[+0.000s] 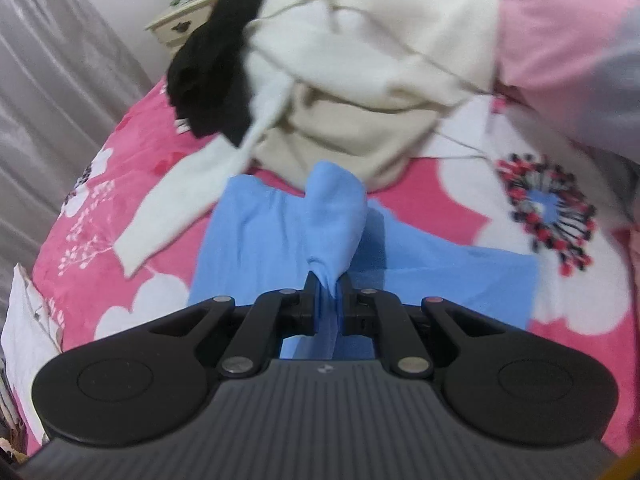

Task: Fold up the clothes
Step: 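Pinch the T-shirt edge with the left gripper while the right gripper holds its edge, then open both grippers and release the T-shirt onto the bedspread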

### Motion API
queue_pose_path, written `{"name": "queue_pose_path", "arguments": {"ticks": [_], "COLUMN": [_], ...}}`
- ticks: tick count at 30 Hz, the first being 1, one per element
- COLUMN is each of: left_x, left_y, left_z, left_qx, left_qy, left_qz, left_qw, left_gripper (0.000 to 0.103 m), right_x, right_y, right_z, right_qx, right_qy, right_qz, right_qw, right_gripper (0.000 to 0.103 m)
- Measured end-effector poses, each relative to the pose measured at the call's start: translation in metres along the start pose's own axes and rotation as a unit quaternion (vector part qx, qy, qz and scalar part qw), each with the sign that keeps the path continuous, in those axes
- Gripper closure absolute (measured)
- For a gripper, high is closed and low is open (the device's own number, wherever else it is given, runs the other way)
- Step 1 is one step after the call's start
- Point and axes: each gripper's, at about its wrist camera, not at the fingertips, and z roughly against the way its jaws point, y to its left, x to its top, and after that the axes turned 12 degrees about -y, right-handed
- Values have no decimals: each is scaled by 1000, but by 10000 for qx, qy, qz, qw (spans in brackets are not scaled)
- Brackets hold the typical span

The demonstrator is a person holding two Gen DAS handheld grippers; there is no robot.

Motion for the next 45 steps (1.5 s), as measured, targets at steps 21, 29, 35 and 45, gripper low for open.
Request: {"name": "queue_pose_path", "arguments": {"ticks": [21, 29, 35, 45], "left_x": [-9, -5, 27, 103], "left_y": [-35, -36, -33, 9], "left_z": [-71, -64, -11, 144], "left_qx": [-450, -637, -903, -788], "left_qy": [393, 479, 4, -761], "left_qz": [-230, -182, 80, 532], "left_qw": [9979, 9967, 9959, 9926], "left_gripper": [98, 64, 54, 48], "right_x": [-26, -42, -35, -38], "right_y": [-92, -117, -132, -53], "right_z": [21, 10, 45, 201], "right_qx": [-225, -610, -1201, -1368], "right_qy": [-269, -244, -534, -577], "right_qz": [-511, -526, -747, 307], "right_qw": [9981, 9964, 9885, 9884], "right_gripper": [97, 67, 55, 54]}}
